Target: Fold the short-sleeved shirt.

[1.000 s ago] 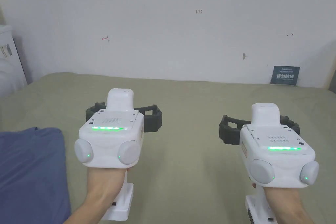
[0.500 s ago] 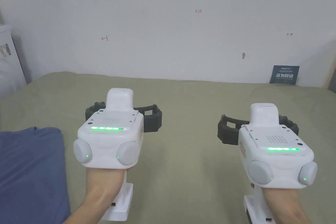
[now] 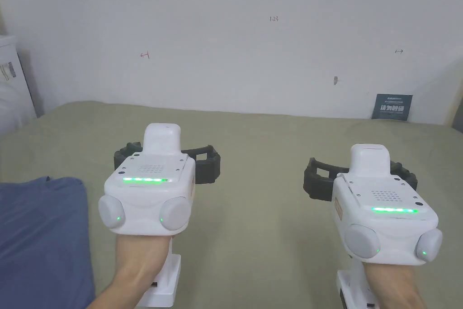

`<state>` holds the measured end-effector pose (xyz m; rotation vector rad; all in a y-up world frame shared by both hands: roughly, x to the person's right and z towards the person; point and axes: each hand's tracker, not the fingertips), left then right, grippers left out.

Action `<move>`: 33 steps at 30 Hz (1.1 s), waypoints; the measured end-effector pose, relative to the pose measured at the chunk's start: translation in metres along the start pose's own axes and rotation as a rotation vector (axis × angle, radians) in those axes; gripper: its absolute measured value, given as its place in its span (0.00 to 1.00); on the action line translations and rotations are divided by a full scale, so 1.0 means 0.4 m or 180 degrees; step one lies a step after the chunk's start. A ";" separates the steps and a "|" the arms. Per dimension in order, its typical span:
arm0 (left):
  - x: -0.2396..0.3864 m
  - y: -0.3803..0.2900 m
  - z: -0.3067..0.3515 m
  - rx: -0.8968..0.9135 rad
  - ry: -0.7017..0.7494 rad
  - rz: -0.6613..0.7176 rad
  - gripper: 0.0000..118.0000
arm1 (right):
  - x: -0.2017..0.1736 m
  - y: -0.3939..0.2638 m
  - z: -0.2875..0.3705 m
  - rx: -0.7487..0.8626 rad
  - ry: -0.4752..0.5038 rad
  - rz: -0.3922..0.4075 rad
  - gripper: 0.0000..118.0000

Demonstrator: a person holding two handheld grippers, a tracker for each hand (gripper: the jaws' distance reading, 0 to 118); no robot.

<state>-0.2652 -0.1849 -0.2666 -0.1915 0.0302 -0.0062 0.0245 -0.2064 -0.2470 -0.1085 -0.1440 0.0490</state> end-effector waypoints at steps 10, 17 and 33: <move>-0.001 -0.001 0.004 -0.0014 0.0050 -0.0045 1.00 | -0.004 0.004 0.000 -0.0041 -0.0035 0.0068 1.00; -0.005 0.001 0.004 -0.0036 0.0045 -0.0008 1.00 | -0.002 0.005 -0.002 -0.0038 -0.0036 0.0057 1.00; -0.001 -0.003 -0.007 -0.0142 0.0163 -0.0103 0.00 | -0.008 0.006 -0.003 -0.0104 -0.0203 0.0100 0.05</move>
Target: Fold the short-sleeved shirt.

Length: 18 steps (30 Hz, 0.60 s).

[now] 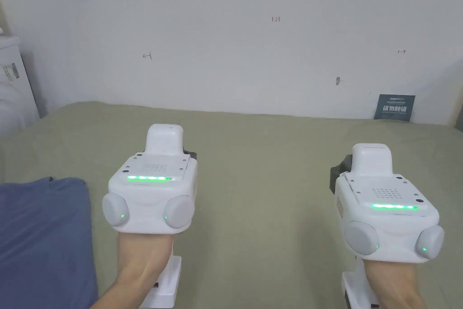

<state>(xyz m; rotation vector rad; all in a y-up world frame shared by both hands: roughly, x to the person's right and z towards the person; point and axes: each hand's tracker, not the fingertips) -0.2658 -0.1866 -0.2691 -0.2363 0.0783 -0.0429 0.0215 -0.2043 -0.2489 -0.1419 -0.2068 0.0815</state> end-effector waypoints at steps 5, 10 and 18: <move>0.030 -0.003 -0.007 -0.0036 -0.0172 -0.0038 0.00 | -0.030 0.018 -0.012 -0.0018 0.0062 -0.0082 0.05; 0.036 -0.003 -0.021 -0.0080 -0.0195 0.0016 0.00 | -0.029 0.025 -0.017 -0.0014 0.0059 -0.0046 0.05; -0.086 0.010 -0.035 -0.0056 -0.0009 0.0080 0.00 | -0.100 0.025 -0.034 -0.0049 0.0285 0.0029 0.05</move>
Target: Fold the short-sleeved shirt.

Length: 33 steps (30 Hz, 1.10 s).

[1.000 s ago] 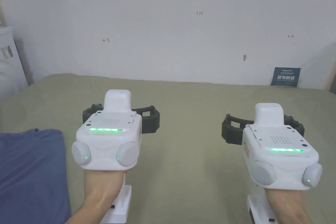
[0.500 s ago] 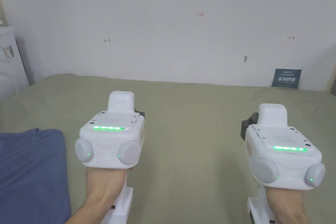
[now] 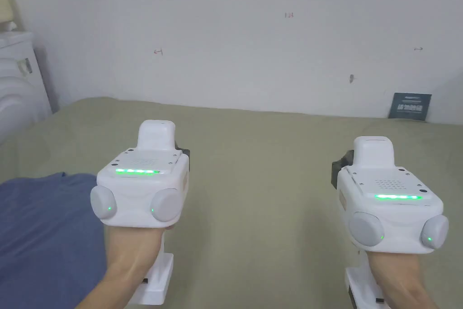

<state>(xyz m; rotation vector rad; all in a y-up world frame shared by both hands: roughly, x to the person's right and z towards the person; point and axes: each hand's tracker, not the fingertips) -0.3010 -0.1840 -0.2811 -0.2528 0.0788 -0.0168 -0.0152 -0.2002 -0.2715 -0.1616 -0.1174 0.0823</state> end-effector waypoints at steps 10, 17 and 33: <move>-0.377 -0.023 0.110 -0.0075 0.1082 0.0096 0.00 | -0.353 0.021 -0.024 0.0034 0.1099 0.0065 0.05; -0.620 -0.052 0.242 -0.0147 0.1751 0.0174 0.00 | -0.578 0.025 0.026 0.0057 0.1782 0.0101 0.05; -0.748 -0.084 0.265 -0.0329 0.1988 0.0285 0.00 | -0.760 0.034 0.036 -0.0099 0.2270 0.0161 0.05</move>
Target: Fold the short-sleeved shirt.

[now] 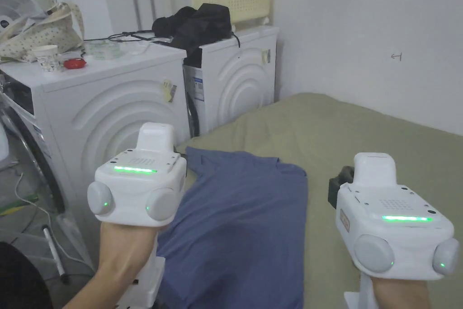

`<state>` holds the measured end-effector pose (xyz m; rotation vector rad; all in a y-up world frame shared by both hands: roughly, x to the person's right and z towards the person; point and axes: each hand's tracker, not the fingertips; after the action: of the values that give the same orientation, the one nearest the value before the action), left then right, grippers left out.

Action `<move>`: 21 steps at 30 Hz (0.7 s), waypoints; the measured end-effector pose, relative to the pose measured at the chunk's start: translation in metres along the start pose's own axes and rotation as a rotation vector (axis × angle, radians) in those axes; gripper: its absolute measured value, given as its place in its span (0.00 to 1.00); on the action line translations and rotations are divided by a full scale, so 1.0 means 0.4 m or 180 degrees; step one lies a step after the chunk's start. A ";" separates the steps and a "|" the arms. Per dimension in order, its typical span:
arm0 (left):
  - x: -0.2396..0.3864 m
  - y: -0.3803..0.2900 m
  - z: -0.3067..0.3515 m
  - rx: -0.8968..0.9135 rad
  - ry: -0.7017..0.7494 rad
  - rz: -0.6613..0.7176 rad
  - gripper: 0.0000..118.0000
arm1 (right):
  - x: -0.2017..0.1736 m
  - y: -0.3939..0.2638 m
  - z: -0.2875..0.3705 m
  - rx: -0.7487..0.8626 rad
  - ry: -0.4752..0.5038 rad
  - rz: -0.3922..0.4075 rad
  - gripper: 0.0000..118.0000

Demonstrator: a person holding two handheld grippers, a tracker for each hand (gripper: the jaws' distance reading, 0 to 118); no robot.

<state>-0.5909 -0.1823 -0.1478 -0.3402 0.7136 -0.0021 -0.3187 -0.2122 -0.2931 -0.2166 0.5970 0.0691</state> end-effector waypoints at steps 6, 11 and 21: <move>0.061 -0.036 -0.191 -0.0541 -0.0308 0.0128 0.00 | 0.014 -0.045 -0.071 -0.0179 -0.0022 0.0033 0.05; 0.167 -0.119 -0.441 -0.1163 -0.0605 0.0005 0.00 | 0.049 -0.129 -0.193 -0.0439 -0.0053 0.0025 0.05; 0.363 -0.211 -0.734 -0.1934 -0.0913 -0.0460 0.35 | 0.119 -0.277 -0.337 -0.0877 -0.0138 -0.0026 0.05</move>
<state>-0.6598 -0.3687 -0.4215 -0.9535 0.3895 0.1264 -0.3396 -0.3499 -0.4081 -0.4835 0.5421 0.1480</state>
